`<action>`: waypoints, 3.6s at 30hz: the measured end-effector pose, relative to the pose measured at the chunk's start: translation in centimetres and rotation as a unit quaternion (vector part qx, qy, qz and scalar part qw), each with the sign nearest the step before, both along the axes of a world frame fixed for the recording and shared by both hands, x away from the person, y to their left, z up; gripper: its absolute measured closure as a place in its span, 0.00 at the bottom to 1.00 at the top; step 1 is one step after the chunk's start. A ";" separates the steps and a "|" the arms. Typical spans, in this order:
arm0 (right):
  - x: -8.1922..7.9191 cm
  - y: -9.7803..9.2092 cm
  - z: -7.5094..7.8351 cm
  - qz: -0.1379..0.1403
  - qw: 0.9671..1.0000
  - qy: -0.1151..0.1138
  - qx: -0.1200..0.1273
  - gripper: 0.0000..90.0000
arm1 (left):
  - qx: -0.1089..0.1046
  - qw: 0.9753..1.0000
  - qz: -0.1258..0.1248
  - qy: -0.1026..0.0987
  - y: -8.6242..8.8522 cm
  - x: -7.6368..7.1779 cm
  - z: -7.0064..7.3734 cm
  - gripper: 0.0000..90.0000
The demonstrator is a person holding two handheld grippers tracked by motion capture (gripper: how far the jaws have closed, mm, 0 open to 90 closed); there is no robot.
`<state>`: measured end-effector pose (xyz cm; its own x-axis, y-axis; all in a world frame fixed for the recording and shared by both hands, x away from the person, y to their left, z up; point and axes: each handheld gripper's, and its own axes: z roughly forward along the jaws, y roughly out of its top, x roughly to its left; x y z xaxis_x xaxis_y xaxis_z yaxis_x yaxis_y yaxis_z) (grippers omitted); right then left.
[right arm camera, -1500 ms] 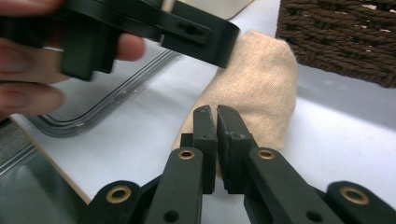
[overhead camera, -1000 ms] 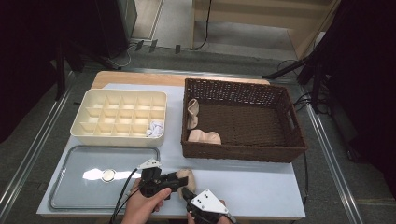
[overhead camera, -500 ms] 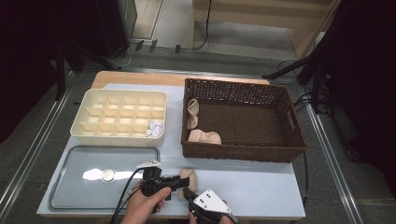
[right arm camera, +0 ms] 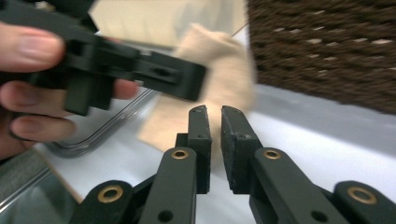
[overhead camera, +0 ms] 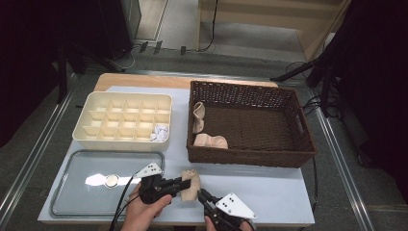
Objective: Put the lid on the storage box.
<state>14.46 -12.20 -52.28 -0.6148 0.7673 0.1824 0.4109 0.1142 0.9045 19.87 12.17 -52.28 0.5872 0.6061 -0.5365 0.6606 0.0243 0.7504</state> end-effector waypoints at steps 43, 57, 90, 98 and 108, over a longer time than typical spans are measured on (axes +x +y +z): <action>2.3 -9.4 1.0 -0.121 0.991 -0.056 0.006 0.39 | 0.025 0.992 0.102 -0.074 9.4 0.5 4.3 0.85; 2.5 -9.9 0.8 -0.127 0.991 -0.045 0.005 0.37 | 0.031 0.988 0.121 -0.089 11.4 1.4 6.6 0.85; 2.6 -9.7 0.3 -0.123 0.992 -0.022 0.014 0.37 | 0.059 0.982 0.174 -0.049 13.4 9.6 7.0 0.84; 2.6 -9.5 0.1 -0.120 0.993 -0.017 0.016 0.37 | 0.100 0.978 0.179 -0.040 13.1 11.0 5.5 0.84; 2.6 -9.3 0.0 -0.117 0.993 -0.016 0.018 0.37 | 0.148 0.974 0.170 -0.034 12.0 11.3 4.4 0.84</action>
<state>17.08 -21.54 -52.30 -0.4261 0.8832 0.1961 0.3936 -0.0142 0.9192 31.15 24.18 -47.92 0.3533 0.8938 -0.2762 0.6000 0.0100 0.8000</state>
